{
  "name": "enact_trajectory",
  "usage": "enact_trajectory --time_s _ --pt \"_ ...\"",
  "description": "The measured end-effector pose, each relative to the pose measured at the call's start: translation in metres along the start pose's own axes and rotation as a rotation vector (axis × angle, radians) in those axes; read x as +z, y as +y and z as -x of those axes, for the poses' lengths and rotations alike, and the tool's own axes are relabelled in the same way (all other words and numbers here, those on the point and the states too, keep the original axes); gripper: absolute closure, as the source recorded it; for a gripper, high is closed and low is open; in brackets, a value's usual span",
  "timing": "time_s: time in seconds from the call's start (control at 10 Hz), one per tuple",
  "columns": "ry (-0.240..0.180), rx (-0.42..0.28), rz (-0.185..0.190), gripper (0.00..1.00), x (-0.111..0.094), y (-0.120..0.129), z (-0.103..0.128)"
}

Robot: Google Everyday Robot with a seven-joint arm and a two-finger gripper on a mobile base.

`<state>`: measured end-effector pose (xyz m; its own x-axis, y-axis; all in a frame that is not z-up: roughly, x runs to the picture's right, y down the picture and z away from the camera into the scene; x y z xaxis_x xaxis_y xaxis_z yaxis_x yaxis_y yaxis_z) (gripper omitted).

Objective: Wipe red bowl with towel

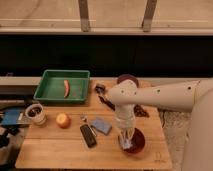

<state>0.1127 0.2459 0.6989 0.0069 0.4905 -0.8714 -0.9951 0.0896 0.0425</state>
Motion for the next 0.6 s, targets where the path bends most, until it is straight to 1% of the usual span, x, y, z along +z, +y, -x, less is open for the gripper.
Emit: enact_trajectory --time_s 0.1,0.3,0.4,0.5,0.6 --pt "-0.003 0.018 0.003 1.0 0.003 -0.008 -0.014" --pt "0.003 0.076 -0.004 1.0 0.007 -0.029 -0.021" --pt "0.004 0.115 -0.007 1.0 0.008 -0.04 -0.019" --pt "0.007 0.142 0.001 1.0 0.006 -0.049 -0.012" --pt "0.015 0.157 0.018 1.0 0.003 -0.055 -0.004"
